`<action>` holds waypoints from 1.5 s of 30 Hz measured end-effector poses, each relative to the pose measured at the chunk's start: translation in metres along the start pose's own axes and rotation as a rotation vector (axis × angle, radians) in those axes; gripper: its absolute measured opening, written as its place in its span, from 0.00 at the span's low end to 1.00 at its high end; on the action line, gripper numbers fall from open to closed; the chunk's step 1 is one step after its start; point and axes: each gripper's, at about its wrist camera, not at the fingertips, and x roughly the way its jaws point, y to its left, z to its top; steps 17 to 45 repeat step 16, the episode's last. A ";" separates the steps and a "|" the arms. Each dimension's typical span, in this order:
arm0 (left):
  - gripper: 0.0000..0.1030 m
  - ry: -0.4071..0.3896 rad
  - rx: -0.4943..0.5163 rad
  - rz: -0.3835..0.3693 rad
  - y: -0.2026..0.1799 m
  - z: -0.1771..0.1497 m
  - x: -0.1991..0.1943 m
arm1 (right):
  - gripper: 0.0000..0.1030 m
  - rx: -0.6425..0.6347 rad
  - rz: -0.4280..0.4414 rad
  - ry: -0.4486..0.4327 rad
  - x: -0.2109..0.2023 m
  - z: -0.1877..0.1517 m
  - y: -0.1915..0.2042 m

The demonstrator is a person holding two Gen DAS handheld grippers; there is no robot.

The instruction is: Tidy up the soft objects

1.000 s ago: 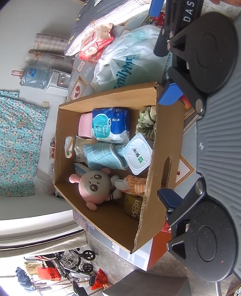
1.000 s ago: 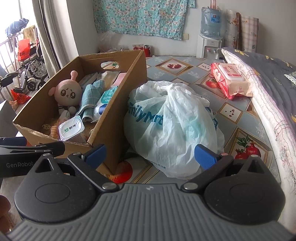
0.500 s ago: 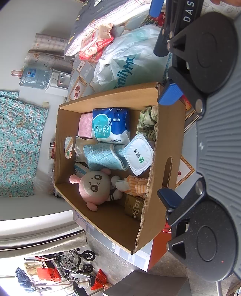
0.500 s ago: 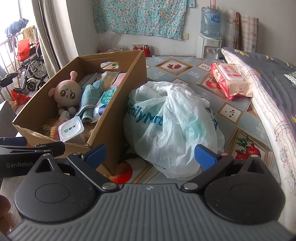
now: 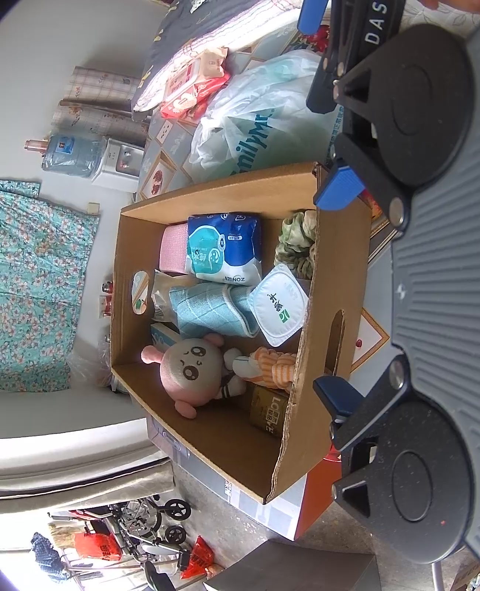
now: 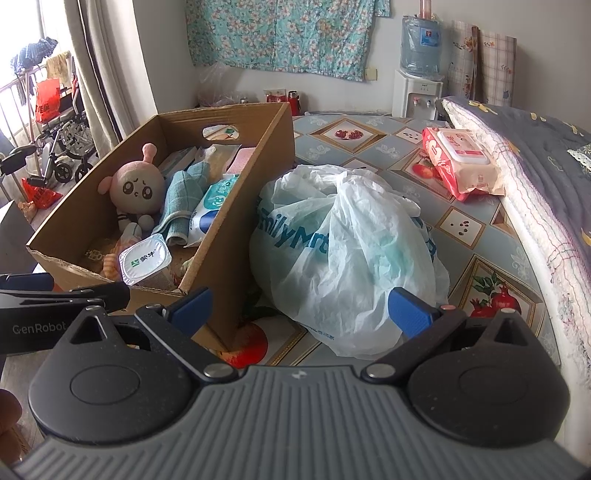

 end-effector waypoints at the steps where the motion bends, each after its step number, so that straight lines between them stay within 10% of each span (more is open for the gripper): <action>1: 0.95 0.001 0.000 0.000 0.000 0.000 0.000 | 0.99 0.001 0.000 0.000 0.000 0.000 0.000; 45: 0.94 0.002 -0.002 -0.001 0.002 0.000 0.000 | 0.99 0.004 0.000 0.007 0.000 0.000 0.003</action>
